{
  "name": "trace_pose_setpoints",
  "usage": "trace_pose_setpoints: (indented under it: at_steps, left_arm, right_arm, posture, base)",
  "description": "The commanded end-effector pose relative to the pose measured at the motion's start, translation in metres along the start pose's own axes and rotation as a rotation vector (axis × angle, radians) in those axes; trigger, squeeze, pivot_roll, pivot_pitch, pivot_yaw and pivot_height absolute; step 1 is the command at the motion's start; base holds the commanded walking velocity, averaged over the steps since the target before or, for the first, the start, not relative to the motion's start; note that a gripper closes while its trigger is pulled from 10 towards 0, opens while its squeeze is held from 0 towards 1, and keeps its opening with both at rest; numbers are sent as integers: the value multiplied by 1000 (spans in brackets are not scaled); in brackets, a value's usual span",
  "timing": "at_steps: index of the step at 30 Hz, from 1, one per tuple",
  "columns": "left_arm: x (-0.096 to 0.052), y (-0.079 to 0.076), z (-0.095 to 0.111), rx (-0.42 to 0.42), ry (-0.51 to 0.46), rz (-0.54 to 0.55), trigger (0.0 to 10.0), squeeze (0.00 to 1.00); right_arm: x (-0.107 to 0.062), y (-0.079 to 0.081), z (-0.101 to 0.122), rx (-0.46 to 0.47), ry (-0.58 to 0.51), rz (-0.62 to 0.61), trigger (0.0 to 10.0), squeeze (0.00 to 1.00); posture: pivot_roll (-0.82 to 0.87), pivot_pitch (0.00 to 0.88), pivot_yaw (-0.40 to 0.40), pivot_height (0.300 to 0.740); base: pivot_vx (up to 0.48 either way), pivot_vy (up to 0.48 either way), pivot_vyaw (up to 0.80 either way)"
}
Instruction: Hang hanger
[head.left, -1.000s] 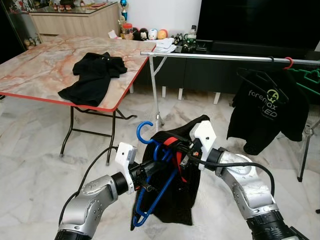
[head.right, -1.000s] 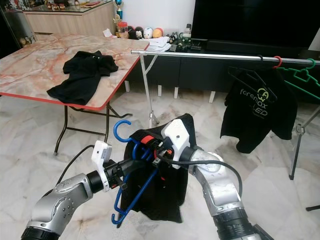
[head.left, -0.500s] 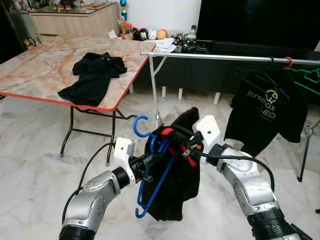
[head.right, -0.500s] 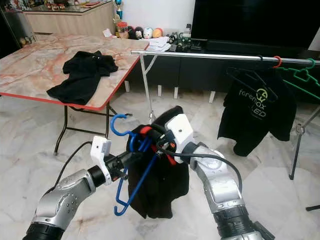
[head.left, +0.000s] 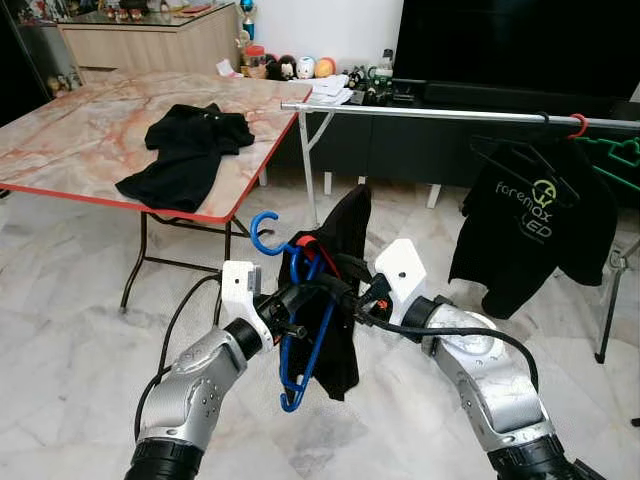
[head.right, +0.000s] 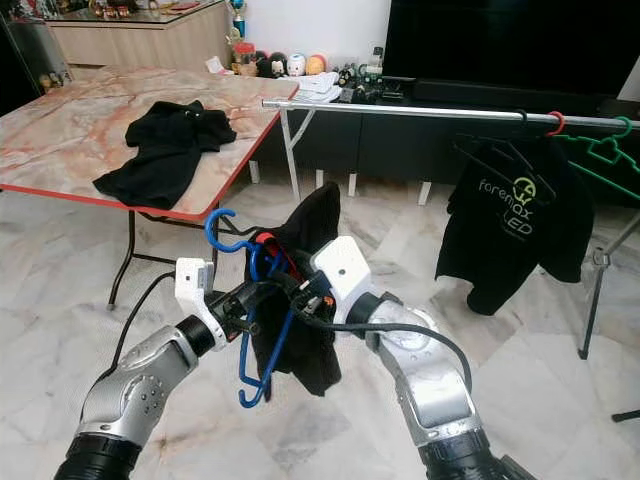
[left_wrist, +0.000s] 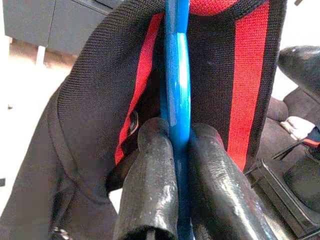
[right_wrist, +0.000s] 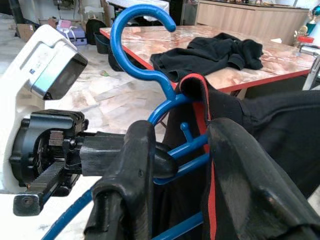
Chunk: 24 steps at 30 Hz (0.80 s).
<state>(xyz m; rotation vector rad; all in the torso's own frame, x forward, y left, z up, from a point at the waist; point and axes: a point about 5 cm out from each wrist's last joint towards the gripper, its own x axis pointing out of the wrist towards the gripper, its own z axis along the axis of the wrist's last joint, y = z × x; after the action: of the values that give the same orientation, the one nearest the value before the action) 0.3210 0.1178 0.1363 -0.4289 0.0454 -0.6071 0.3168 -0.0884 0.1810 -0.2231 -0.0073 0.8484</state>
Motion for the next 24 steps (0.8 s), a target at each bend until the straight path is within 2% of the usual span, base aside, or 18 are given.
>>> trace_pose_setpoints:
  at_steps: [1, 5, 10, 11, 12, 14, 15, 16, 17, 18, 21, 22, 24]
  left_arm:
    - [1, 1, 9, 18, -49, -1, 10000, 0]
    - [0, 5, 12, 16, -61, 19, 10000, 0]
    - [1, 5, 12, 20, -64, 22, 10000, 0]
    - [1, 5, 12, 19, -67, 21, 10000, 0]
    - [1, 5, 12, 19, -67, 19, 10000, 0]
    - [1, 5, 12, 21, -65, 9, 10000, 0]
    - [-1, 4, 10, 28, -53, -4, 10000, 0]
    - [-1, 4, 10, 28, -53, -4, 10000, 0]
    - [-4, 3, 7, 48, -16, -50, 10000, 0]
    - [-6, 2, 4, 63, 7, -72, 10000, 0]
    - [-14, 2, -1, 89, 66, -133, 10000, 0]
    - [-14, 2, -1, 89, 66, -133, 10000, 0]
    - [-24, 1, -7, 107, 139, -204, 10000, 0]
  right_arm:
    - [-4, 1, -1, 4, 21, -30, 10000, 824]
    - [-13, -2, -15, 102, 97, -152, 10000, 831]
    - [-23, 9, -21, 114, 123, -133, 10000, 792]
    - [-26, 9, -21, 111, 129, -145, 10000, 604]
    - [-28, 7, -21, 106, 127, -173, 10000, 0]
    - [-33, -1, -18, 96, 105, -250, 10000, 0]
    - [-38, -14, -14, 102, 74, -338, 10000, 0]
    - [-38, -14, -14, 102, 74, -338, 10000, 0]
    - [-47, -36, -5, 94, 25, -473, 10000, 0]
    - [-53, -48, -1, 90, 7, -530, 10000, 0]
    - [-64, -74, 10, 39, -8, -623, 10000, 0]
    - [-64, -74, 10, 39, -8, -623, 10000, 0]
    - [-70, -99, 21, -36, 0, -631, 10000, 0]
  posture:
    - [25, 49, 12, 740]
    - [21, 49, 11, 740]
    - [20, 47, 10, 740]
    - [18, 47, 9, 740]
    - [18, 47, 9, 740]
    - [15, 47, 8, 740]
    - [14, 47, 7, 740]
    - [14, 47, 7, 740]
    - [11, 46, 7, 740]
    - [11, 46, 7, 740]
    - [6, 45, 8, 740]
    - [6, 45, 8, 740]
    - [3, 44, 7, 740]
  base:
    - [0, 0, 0]
    - [0, 0, 0]
    - [0, 0, 0]
    - [0, 0, 0]
    - [0, 0, 0]
    - [0, 0, 0]
    - [0, 0, 0]
    - [0, 0, 0]
    - [0, 0, 0]
    - [0, 0, 0]
    - [0, 0, 0]
    - [0, 0, 0]
    - [0, 0, 0]
